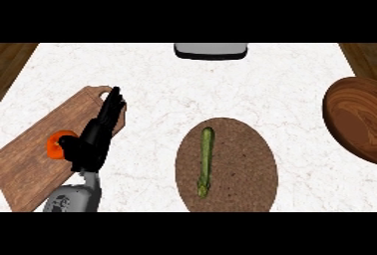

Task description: Pick the sweet potato from the placemat and place it in the bowl

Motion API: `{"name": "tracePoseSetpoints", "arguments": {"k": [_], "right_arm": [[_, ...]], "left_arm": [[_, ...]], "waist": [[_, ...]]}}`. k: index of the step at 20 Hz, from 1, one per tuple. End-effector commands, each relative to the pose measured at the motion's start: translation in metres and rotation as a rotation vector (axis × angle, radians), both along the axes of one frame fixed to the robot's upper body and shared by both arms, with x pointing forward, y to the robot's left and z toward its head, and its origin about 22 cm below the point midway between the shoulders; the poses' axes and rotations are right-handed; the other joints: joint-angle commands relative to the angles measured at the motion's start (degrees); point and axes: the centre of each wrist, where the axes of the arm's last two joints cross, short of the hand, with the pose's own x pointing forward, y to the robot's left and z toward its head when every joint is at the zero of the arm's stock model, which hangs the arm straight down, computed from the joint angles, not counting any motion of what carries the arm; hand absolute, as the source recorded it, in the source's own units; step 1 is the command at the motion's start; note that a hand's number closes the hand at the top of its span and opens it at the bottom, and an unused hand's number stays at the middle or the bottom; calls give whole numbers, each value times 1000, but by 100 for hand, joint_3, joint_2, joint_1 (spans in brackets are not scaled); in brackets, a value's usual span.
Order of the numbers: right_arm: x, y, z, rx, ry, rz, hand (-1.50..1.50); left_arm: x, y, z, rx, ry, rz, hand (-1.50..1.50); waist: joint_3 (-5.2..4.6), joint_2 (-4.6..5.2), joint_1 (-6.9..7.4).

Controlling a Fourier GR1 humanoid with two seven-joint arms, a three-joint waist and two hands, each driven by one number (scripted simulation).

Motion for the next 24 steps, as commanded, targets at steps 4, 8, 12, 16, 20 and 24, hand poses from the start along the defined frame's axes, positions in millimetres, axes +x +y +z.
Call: {"name": "tracePoseSetpoints", "arguments": {"k": [4,8,12,16,20,24], "right_arm": [[52,10,-58,-60,-14,-68,150],[79,-21,-73,-99,-14,-127,150],[103,-23,-98,-123,25,-127,150],[109,-29,-123,-176,154,-95,150],[115,-33,-139,-98,290,-57,-150],[121,-38,-135,-26,303,38,-150]], "left_arm": [[18,2,16,5,-14,-10,0],[1,-8,-3,-6,-15,-11,0],[-1,5,0,-5,-6,-13,0],[8,-16,0,-2,-16,-21,0],[9,-1,-10,7,-8,-14,0],[20,0,10,2,-21,-35,0]], "waist": [[3,17,59],[7,25,103],[7,22,94],[13,56,142],[10,55,91],[20,74,146]]}}
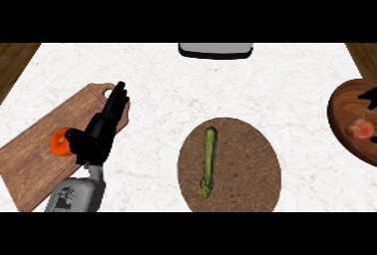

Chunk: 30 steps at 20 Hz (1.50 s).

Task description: Pick the sweet potato from the placemat and place it in the bowl

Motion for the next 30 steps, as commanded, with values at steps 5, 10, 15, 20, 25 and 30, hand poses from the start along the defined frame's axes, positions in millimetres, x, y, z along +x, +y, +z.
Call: {"name": "tracePoseSetpoints", "arguments": {"k": [5,10,15,20,25,30], "right_arm": [[16,6,-4,319,-12,152,-150],[7,-24,34,465,-88,100,-150],[-12,-51,41,544,12,12,-150],[-22,-61,40,628,96,1,-150],[-27,-66,45,652,139,32,-150],[-32,-68,46,675,159,52,-150]], "left_arm": [[0,8,-6,-6,0,9,0],[-3,14,4,4,9,17,0],[-8,-10,-5,-6,7,1,0],[-8,6,-2,-7,2,26,0],[-7,-2,0,-16,6,16,0],[-10,8,-4,-9,12,21,0]], "waist": [[1,-7,-25],[-1,-44,-72],[8,-12,-66],[17,-1,-39],[38,16,-54],[48,21,-56]]}}
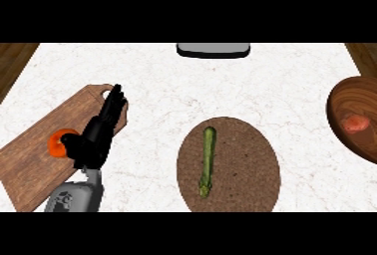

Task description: Pick the sweet potato from the placemat and place it in the bowl

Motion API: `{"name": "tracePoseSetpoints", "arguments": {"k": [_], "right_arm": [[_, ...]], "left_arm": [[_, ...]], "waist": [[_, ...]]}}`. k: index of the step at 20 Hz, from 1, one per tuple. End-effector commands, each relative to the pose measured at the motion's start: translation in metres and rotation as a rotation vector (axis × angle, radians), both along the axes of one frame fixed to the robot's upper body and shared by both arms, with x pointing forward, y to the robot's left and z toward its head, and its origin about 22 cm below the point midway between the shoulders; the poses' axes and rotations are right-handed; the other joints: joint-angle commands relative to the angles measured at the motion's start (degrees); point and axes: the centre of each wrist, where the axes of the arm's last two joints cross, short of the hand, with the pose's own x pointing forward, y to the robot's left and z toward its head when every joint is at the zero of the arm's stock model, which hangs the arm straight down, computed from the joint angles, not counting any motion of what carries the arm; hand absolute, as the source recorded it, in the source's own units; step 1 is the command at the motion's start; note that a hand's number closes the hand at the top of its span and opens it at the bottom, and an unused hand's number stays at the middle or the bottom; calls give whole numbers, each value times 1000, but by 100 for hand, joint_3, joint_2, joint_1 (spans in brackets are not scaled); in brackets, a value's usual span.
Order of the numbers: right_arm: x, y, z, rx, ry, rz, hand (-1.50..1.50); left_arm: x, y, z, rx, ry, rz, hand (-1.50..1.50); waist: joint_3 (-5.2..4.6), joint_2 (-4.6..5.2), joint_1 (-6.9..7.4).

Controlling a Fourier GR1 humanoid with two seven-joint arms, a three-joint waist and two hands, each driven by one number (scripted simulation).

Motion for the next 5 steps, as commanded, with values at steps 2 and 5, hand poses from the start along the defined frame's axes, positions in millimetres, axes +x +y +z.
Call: {"name": "tracePoseSetpoints", "arguments": {"k": [2,5], "right_arm": [[-14,-9,-7,188,-3,259,-150],[-16,-7,-12,176,-7,255,-150]], "left_arm": [[3,8,5,-8,-9,17,0],[3,7,2,6,-11,19,0]], "waist": [[13,6,-55],[23,32,-53]]}}
